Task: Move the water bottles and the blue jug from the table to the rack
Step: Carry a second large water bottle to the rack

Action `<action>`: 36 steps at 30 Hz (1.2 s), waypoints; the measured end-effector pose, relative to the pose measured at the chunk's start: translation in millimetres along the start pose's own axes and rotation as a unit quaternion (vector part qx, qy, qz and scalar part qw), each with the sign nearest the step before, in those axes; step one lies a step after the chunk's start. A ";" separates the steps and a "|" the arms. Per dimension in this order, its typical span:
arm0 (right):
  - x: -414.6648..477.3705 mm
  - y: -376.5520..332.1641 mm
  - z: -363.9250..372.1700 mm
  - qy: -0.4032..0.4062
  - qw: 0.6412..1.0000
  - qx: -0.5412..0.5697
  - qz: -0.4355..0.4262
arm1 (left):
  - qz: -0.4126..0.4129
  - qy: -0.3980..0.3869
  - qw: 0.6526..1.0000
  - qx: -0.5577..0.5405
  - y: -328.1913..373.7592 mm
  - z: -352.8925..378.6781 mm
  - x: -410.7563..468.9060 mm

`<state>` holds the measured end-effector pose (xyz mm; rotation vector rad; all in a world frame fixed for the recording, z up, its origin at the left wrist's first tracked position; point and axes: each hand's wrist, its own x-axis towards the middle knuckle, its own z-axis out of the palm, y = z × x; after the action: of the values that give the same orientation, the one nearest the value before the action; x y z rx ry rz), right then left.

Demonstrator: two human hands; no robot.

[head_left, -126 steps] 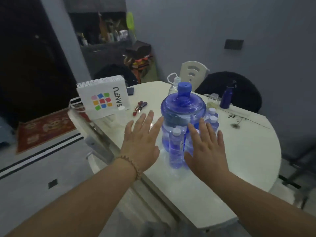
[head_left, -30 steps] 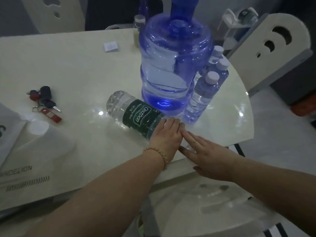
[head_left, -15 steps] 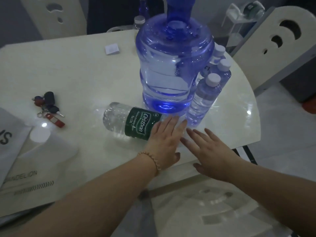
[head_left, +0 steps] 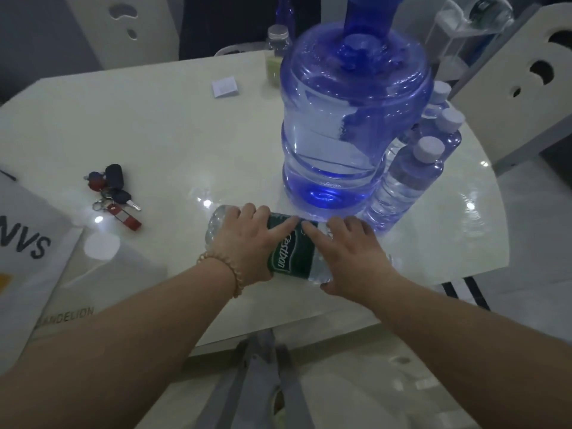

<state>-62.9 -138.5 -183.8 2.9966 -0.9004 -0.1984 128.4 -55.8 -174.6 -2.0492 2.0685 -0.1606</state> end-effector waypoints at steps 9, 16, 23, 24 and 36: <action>2.7 12.1 0.6 -0.051 0.997 0.031 -0.039 | -0.036 -0.035 0.998 -0.048 12.2 8.9 -10.9; -11.6 4.3 0.4 -0.028 0.999 0.036 -0.030 | -0.010 -0.007 0.998 -0.069 12.8 6.3 -18.3; -61.1 24.5 -28.9 -0.033 0.998 0.032 -0.046 | 0.011 -0.003 0.994 -0.105 48.2 -28.4 -30.3; -71.3 33.6 -37.3 -0.032 0.998 0.031 -0.041 | 0.018 0.005 0.994 -0.105 56.6 -39.5 -27.2; -241.7 217.5 -105.6 0.054 0.997 -0.038 0.049 | 0.074 0.116 0.990 -0.016 246.1 -190.8 64.1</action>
<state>-369.2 -190.5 -41.0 2.8541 -1.0023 -0.0678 -155.7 -130.3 -52.7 -1.9670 2.3648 -0.3584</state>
